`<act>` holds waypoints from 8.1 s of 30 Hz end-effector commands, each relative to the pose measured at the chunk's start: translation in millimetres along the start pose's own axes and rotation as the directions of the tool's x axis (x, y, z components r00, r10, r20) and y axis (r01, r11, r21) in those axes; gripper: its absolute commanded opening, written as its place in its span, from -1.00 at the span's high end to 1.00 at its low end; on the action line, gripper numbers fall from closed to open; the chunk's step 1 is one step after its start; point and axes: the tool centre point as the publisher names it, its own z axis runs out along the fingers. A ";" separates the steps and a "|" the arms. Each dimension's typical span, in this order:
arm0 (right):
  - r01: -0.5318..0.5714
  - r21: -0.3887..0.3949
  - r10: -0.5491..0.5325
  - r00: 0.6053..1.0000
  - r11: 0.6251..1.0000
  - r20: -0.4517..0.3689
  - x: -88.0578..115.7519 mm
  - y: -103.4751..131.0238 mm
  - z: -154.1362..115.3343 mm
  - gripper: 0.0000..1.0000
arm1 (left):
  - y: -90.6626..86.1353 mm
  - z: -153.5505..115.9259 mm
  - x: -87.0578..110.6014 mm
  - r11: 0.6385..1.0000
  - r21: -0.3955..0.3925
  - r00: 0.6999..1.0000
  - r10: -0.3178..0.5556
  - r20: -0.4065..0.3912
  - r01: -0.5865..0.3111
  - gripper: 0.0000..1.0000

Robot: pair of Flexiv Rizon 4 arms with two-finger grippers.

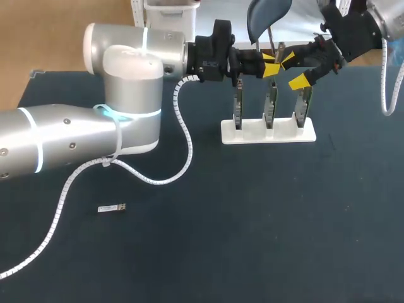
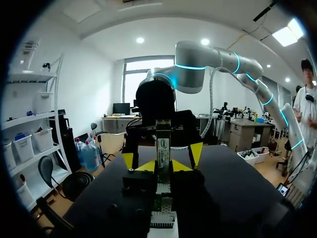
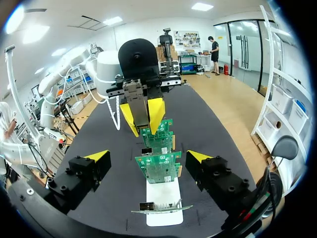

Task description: Pick up the optical module with the left hand, and insert it into the network port with the right hand.

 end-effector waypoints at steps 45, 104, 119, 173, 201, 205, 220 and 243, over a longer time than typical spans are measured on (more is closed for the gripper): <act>0.064 0.027 -0.065 0.997 0.998 0.031 -37.9 4.0 -20.5 -1.00 | 3.8 -0.8 4.9 1.000 0.018 1.000 -0.018 -0.016 0.018 1.00; 0.109 0.044 -0.112 0.992 0.993 0.060 -68.7 3.9 -7.0 1.00 | 3.8 -0.8 4.9 1.000 0.018 1.000 -0.018 -0.016 0.018 1.00; 0.114 0.053 -0.118 0.991 0.992 0.065 -68.4 4.7 -8.0 1.00 | 3.9 -1.5 5.0 0.999 0.026 1.000 -0.023 -0.012 0.023 -1.00; 0.123 0.073 -0.128 0.990 0.990 0.063 -66.8 10.1 -11.0 1.00 | -10.1 -30.7 37.6 0.989 0.019 0.906 -0.125 -0.403 0.145 -1.00; 0.155 0.033 -0.154 0.987 0.987 -0.043 -50.1 11.3 5.4 1.00 | -10.1 -30.7 37.6 0.989 0.019 0.906 -0.125 -0.403 0.145 -1.00; 0.155 0.028 -0.153 0.986 0.988 -0.058 -46.7 10.6 8.0 1.00 | -10.1 -30.7 37.6 0.989 0.019 0.906 -0.125 -0.403 0.145 -1.00; 0.155 0.026 -0.153 0.986 0.988 -0.062 -45.5 8.5 12.4 1.00 | -10.1 -30.7 37.6 0.989 0.019 0.906 -0.125 -0.403 0.145 -1.00; 0.176 0.054 -0.172 0.983 0.983 -0.067 -49.9 5.7 8.3 1.00 | -10.1 -30.7 37.6 0.989 0.019 0.906 -0.125 -0.403 0.145 -1.00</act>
